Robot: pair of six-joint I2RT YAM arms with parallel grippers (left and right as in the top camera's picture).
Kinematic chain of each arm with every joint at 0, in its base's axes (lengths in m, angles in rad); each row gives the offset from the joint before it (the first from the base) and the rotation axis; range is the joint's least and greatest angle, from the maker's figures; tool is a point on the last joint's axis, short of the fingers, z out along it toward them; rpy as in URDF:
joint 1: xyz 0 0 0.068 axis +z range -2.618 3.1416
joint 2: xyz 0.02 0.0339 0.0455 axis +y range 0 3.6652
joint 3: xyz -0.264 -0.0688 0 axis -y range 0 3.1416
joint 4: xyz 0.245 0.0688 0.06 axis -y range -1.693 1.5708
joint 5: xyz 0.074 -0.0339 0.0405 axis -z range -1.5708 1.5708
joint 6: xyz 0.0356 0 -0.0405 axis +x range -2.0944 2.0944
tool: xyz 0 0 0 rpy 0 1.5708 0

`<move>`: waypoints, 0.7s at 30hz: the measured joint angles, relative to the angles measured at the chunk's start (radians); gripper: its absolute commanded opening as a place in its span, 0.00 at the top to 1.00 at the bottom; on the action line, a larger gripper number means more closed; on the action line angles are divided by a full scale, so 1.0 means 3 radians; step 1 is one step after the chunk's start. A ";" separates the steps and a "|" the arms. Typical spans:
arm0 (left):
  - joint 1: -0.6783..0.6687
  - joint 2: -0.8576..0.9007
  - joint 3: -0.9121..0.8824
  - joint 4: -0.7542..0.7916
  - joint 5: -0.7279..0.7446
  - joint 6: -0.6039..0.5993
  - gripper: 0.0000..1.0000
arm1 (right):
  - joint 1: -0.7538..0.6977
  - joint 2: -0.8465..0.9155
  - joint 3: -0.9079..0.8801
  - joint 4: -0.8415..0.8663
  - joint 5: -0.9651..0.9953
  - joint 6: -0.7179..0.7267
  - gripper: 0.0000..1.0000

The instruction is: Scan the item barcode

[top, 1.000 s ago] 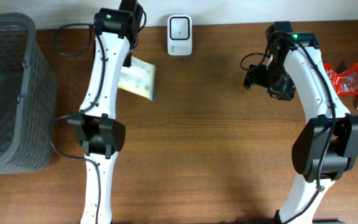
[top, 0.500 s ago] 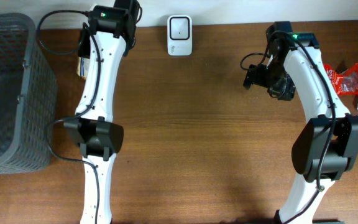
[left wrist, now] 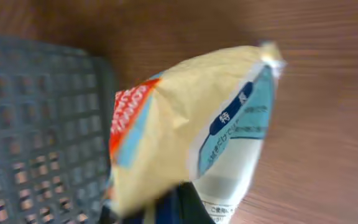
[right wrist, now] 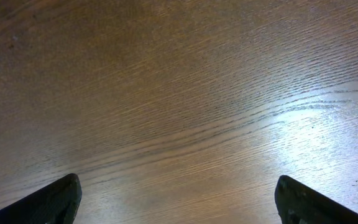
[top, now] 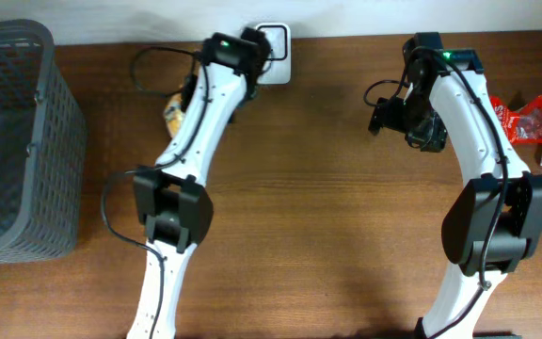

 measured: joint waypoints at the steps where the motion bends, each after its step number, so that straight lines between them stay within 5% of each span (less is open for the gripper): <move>1: -0.0070 -0.0004 0.0000 0.0032 0.0116 -0.0009 0.91 | 0.0000 0.0000 0.0000 0.0000 0.0000 -0.0003 0.01; 14: -0.0558 -0.0005 -0.0009 0.0364 0.2153 -0.0025 0.92 | 0.0000 0.0000 0.0000 0.0000 0.0000 -0.0001 0.02; 19: -0.0476 -0.0005 0.0009 0.0301 0.2099 0.0050 0.90 | 0.0000 0.0000 0.0000 0.0000 0.0000 0.0000 0.01; 21: -0.0312 -0.0004 0.0032 0.0299 0.1825 0.0070 1.00 | 0.0000 0.0000 0.0000 0.0000 0.0000 -0.0001 0.01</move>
